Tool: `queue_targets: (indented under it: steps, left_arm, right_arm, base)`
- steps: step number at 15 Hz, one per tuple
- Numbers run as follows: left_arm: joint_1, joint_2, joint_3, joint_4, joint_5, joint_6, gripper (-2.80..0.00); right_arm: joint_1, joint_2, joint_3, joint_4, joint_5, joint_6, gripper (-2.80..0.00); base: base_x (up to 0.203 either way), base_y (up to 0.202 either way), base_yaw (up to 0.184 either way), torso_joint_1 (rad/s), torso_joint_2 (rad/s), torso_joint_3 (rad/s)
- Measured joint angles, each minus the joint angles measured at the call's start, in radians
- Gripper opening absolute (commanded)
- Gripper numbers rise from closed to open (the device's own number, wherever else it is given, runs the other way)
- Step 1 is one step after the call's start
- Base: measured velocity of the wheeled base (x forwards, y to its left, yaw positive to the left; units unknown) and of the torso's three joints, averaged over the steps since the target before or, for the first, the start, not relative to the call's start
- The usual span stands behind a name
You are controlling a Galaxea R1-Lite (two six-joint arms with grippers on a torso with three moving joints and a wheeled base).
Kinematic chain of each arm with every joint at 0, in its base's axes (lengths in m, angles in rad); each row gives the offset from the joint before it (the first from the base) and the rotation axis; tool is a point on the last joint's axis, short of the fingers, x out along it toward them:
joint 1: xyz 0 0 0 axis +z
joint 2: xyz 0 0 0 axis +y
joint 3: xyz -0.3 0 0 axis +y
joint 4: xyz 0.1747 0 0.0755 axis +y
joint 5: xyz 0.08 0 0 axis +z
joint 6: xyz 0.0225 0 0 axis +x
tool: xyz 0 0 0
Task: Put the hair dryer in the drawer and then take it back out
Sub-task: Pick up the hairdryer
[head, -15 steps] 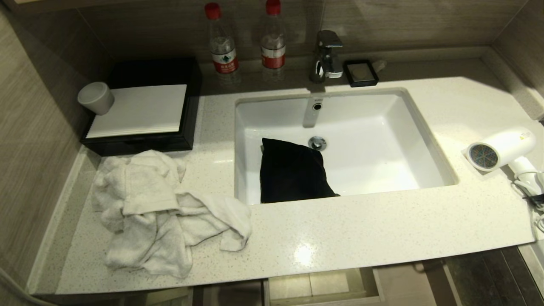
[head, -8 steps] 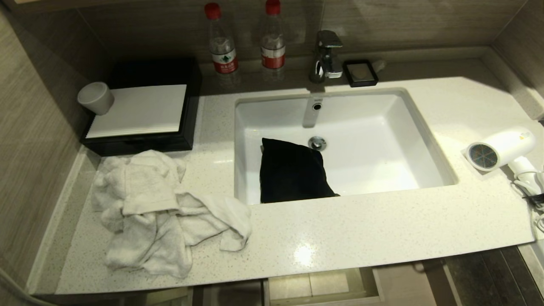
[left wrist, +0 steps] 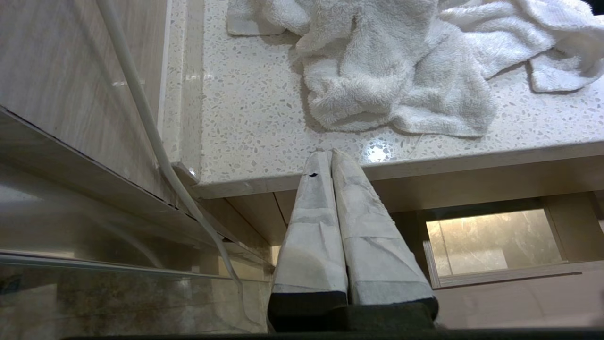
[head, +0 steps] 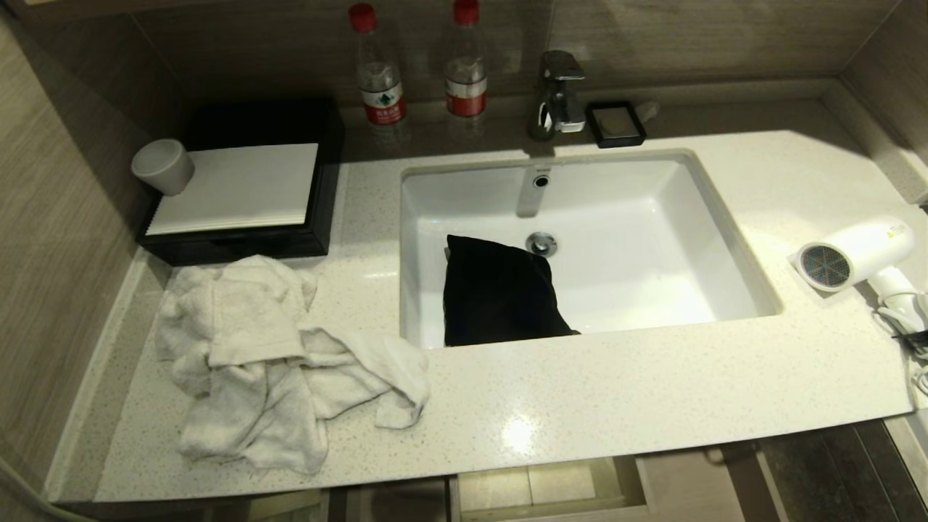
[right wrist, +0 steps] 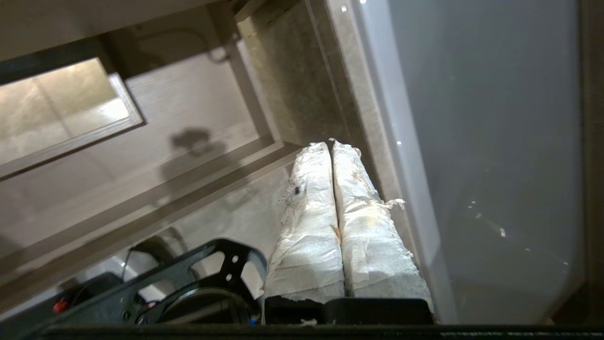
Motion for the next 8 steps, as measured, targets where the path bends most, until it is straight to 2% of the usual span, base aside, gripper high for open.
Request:
queue_targets:
  steps: [2,5,8]
  left_arm:
    - [0.000,0.000,0.000,0.000,0.000,0.000,-2.80]
    - [0.000,0.000,0.000,0.000,0.000,0.000,-2.80]
    - [0.000,0.000,0.000,0.000,0.000,0.000,-2.80]
  right_arm:
    - [-0.038,0.023,-0.002,-0.033,-0.005,-0.043,-2.80]
    - [-0.052,0.028,-0.010,-0.036,-0.008,-0.089,-2.80]
    - [-0.049,0.025,-0.014,-0.040,-0.009,-0.093,-2.80]
  base:
    - [0.000,0.000,0.000,0.000,0.00,0.000]
    - [0.000,0.000,0.000,0.000,0.00,0.000]
    - [0.000,0.000,0.000,0.000,0.00,0.000]
